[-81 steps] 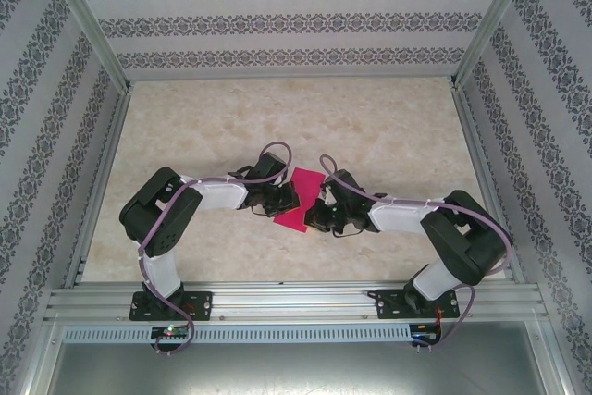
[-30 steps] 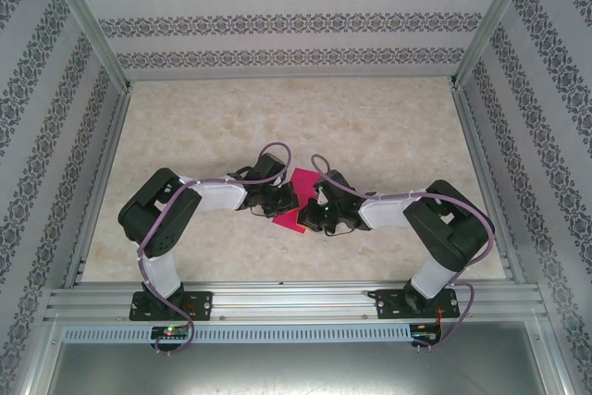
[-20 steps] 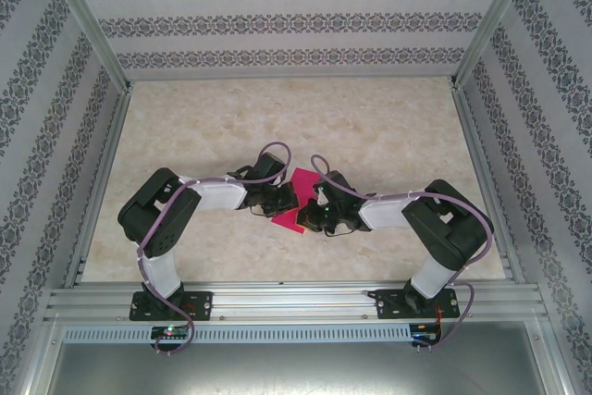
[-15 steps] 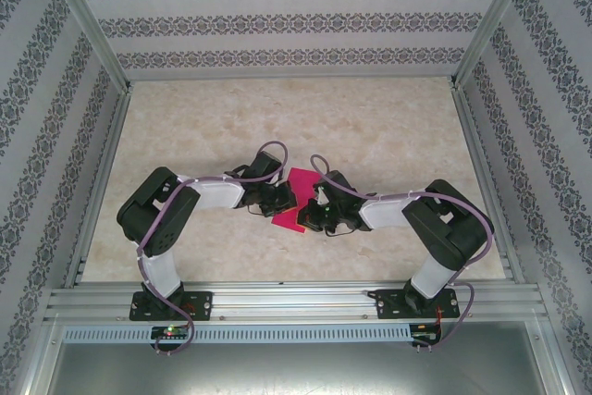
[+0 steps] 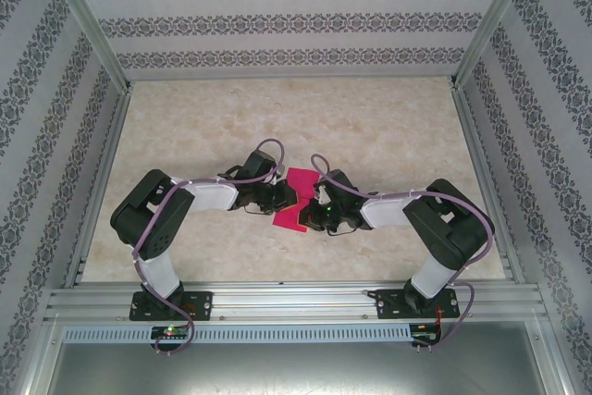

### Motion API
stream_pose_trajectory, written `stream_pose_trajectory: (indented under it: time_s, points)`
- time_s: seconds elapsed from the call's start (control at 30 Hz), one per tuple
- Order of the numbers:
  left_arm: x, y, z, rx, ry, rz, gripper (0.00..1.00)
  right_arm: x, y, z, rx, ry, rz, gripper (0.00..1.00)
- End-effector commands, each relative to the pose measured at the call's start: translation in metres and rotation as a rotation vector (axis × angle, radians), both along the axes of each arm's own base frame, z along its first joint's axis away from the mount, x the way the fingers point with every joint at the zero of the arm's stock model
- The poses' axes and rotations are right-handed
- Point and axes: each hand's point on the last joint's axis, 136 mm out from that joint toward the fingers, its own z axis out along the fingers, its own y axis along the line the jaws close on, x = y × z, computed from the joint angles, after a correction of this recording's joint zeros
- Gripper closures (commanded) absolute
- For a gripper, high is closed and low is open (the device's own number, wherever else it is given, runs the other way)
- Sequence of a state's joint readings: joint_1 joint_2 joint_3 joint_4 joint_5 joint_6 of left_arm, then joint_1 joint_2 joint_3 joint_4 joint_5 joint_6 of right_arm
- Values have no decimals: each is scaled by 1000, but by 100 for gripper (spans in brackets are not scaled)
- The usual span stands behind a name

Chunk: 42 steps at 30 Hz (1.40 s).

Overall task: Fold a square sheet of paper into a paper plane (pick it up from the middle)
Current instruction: Fold the triangle a second time at the center of the table.

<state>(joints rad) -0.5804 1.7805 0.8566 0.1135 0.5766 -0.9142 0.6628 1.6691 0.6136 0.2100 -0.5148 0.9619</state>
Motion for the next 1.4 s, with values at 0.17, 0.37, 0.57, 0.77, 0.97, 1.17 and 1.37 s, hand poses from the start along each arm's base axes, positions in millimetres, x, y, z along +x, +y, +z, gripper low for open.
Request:
stream_pose_trajectory:
  time_s: [0.17, 0.37, 0.57, 0.77, 0.97, 1.17, 1.37]
  points:
    - [11, 7, -21, 21, -10, 4, 88, -25, -37, -40, -183, 127, -20, 100]
    - [15, 27, -34, 48, 6, 42, 89, -25, -39, -41, -206, 128, -10, 100]
    - [25, 36, -30, 36, -1, 55, 88, -26, -42, -43, -222, 135, -5, 100]
    - [39, 47, -30, 49, 4, 89, 88, -26, -41, -43, -220, 135, -2, 100]
    - [45, 57, -36, 66, 28, 112, 88, -26, -39, -40, -211, 133, 4, 100]
    - [51, 71, -28, 69, 22, 149, 88, -25, -37, -38, -205, 130, 10, 100]
    - [54, 69, -5, 33, -7, 136, 87, -24, -35, -37, -198, 121, 18, 100]
